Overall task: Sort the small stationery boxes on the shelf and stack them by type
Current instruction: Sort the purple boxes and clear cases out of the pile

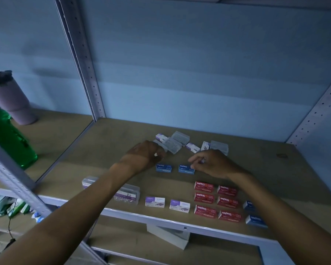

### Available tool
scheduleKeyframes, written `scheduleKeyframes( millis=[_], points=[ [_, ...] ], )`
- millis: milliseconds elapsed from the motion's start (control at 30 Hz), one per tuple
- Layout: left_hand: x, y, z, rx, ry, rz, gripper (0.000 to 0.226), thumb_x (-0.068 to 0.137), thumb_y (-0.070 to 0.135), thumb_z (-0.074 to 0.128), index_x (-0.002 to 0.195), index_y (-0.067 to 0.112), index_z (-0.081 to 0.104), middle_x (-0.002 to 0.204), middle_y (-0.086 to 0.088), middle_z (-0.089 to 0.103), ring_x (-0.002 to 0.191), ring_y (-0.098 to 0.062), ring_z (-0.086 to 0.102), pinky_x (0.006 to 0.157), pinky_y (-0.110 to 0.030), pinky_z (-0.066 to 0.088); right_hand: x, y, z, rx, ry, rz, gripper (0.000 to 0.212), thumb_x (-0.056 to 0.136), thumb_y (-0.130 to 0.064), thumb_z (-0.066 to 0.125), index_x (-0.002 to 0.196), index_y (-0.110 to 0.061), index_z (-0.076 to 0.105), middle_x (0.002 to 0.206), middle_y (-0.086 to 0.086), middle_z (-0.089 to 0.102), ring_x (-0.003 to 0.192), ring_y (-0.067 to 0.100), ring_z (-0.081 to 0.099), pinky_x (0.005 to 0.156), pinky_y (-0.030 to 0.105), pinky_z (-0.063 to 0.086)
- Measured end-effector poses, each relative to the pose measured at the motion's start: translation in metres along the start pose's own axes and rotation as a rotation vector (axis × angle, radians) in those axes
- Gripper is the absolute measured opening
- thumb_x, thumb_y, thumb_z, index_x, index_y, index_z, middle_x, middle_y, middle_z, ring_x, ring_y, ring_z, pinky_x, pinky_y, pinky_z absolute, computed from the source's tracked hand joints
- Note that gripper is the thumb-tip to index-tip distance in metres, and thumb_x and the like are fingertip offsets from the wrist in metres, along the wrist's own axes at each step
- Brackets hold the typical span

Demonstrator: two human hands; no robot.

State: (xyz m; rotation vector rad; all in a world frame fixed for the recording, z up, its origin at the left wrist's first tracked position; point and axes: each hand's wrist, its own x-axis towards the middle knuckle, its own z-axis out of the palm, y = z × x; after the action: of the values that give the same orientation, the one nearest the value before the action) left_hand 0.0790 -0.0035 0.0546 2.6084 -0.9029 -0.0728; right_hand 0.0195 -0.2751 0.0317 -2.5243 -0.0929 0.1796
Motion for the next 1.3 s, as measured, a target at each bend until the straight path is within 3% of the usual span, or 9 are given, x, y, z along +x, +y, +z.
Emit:
scheduleKeyframes(
  millis=[167,333,533,733,900,1033,1133,1200,1300],
  points=[
    [-0.005,0.006,-0.004,-0.032,-0.008,0.006,0.018,0.082,0.032,0.054,0.088,0.031,0.071,0.104,0.007,0.069,0.089,-0.019,0.064,0.078,-0.031,0.053,-0.002,-0.012,0.010,-0.042,0.003,0.008,0.030,0.083,-0.033,0.080,0.113,-0.032,0.073,0.100,-0.014,0.071,0.083,-0.005,0.062,0.070,0.016,0.043],
    [-0.003,0.006,0.009,-0.011,-0.055,-0.047,0.019,0.080,0.029,0.072,0.099,0.027,0.073,0.108,0.008,0.068,0.094,-0.015,0.063,0.077,-0.021,0.047,-0.002,-0.022,0.019,-0.058,0.002,-0.008,0.026,0.085,-0.028,0.079,0.110,-0.030,0.075,0.099,-0.012,0.071,0.084,-0.003,0.061,0.070,0.016,0.045],
    [0.003,0.010,0.025,-0.099,-0.041,-0.072,0.015,0.081,0.033,0.071,0.095,0.032,0.070,0.103,0.009,0.066,0.095,-0.013,0.061,0.074,-0.018,0.042,-0.006,-0.024,0.019,-0.057,0.055,0.017,0.020,0.087,-0.023,0.078,0.106,-0.026,0.077,0.100,-0.008,0.074,0.080,-0.005,0.060,0.070,0.016,0.046],
    [0.027,0.057,0.018,-0.025,-0.014,0.064,0.005,0.085,0.033,0.067,0.086,0.029,0.066,0.096,0.008,0.067,0.083,-0.012,0.060,0.069,-0.020,0.040,-0.041,-0.006,-0.024,0.002,0.142,0.095,0.023,0.084,-0.018,0.081,0.104,-0.029,0.078,0.098,-0.019,0.071,0.084,-0.006,0.064,0.080,0.018,0.053],
    [0.050,0.116,0.028,-0.084,-0.014,0.146,0.007,0.081,0.036,0.069,0.086,0.032,0.070,0.090,0.013,0.069,0.078,-0.005,0.060,0.070,-0.019,0.041,-0.088,0.031,-0.063,-0.019,0.183,0.236,0.023,0.084,-0.017,0.080,0.104,-0.028,0.078,0.100,-0.011,0.074,0.091,0.005,0.067,0.085,0.021,0.053],
    [0.061,0.165,0.043,-0.130,-0.070,0.181,0.007,0.077,0.038,0.070,0.083,0.033,0.070,0.085,0.020,0.067,0.079,-0.002,0.063,0.075,-0.022,0.052,-0.132,0.063,-0.077,0.022,0.269,0.279,0.023,0.082,-0.005,0.080,0.097,-0.023,0.080,0.090,-0.008,0.076,0.080,0.007,0.069,0.074,0.012,0.053],
    [0.064,0.192,0.062,-0.113,-0.081,0.185,0.014,0.077,0.039,0.070,0.088,0.032,0.072,0.084,0.019,0.068,0.078,-0.001,0.060,0.063,-0.018,0.044,-0.157,0.083,-0.083,0.019,0.305,0.314,0.021,0.081,-0.007,0.082,0.097,-0.020,0.082,0.088,-0.009,0.076,0.079,0.007,0.068,0.069,0.006,0.047],
    [0.065,0.203,0.074,-0.115,-0.100,0.211,0.013,0.076,0.038,0.071,0.087,0.032,0.072,0.081,0.019,0.068,0.074,0.002,0.059,0.056,-0.014,0.037,-0.169,0.091,-0.086,-0.040,0.297,0.320,0.020,0.081,-0.010,0.082,0.098,-0.020,0.082,0.090,-0.011,0.074,0.077,0.000,0.065,0.069,0.003,0.044],
    [0.067,0.213,0.087,-0.129,-0.127,0.262,0.009,0.074,0.034,0.073,0.083,0.030,0.072,0.077,0.017,0.069,0.073,0.000,0.064,0.059,-0.014,0.044,-0.178,0.101,-0.086,-0.094,0.281,0.313,0.019,0.080,-0.010,0.082,0.098,-0.019,0.082,0.088,-0.012,0.072,0.072,-0.010,0.059,0.068,0.002,0.040]
  ],
)
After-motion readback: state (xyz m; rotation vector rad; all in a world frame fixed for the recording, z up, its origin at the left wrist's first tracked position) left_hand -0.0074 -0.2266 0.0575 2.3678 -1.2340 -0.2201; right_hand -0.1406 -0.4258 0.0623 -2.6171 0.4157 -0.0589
